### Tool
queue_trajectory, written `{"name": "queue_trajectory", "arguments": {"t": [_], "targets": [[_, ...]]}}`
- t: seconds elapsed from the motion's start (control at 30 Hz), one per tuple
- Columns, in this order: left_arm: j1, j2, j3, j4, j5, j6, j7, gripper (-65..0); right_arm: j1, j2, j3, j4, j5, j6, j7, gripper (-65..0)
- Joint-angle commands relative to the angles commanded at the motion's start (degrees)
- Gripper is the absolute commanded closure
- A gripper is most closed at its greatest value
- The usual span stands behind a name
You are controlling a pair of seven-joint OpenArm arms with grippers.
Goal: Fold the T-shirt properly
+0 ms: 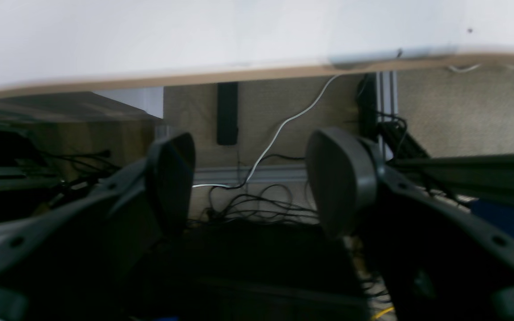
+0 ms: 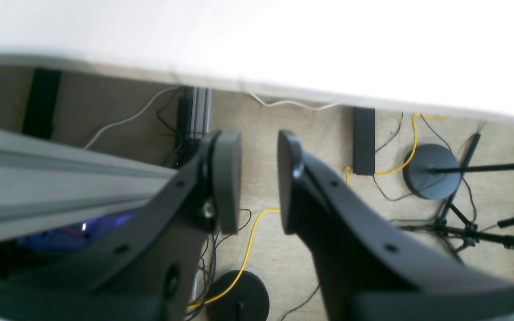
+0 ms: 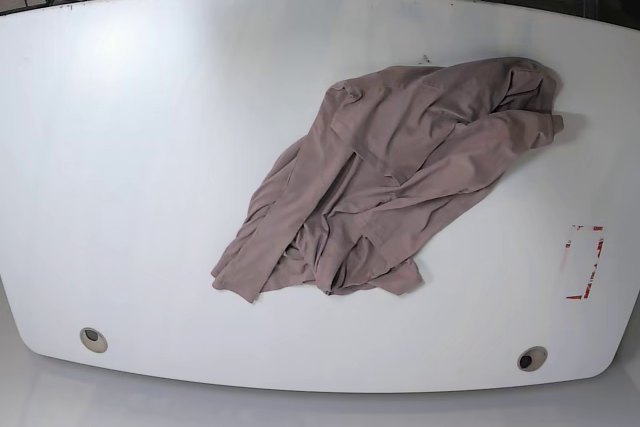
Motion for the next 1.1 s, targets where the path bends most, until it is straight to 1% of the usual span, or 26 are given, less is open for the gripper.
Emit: {"name": "queue_trajectory", "arguments": {"t": [0.33,0.4,0.8,0.87,1.1], "targets": [[-0.45,-0.14,-0.26,1.67,-1.81,0.04,0.05,-39.1,1.69,0.00,-0.20,0.17,0.02,0.04,-0.38,-13.6],[-3.09,-0.42,-0.49,1.81,-1.42,-0.08,0.53,-39.3,4.12,0.33,-0.85,-0.13,-0.04,0.18,-0.88,-14.0],[-5.51,-1.04,-1.15,1.28,-1.37,0.01,0.44,-39.5,6.13,0.72,-1.49,0.40,-0.05,0.12,-1.00,-16.1],[-7.40,-2.86,-0.97,1.94,-3.69,-0.12,-0.27,-39.1,6.33,0.88,-1.11,0.99,-0.22,0.17,-0.81,-14.8],[-8.53,-4.29,-1.28,1.97,-5.75,0.02,-0.38,-39.1,5.94,0.78,-1.20,1.76,-0.19,0.24,-0.74,-14.0]]}}
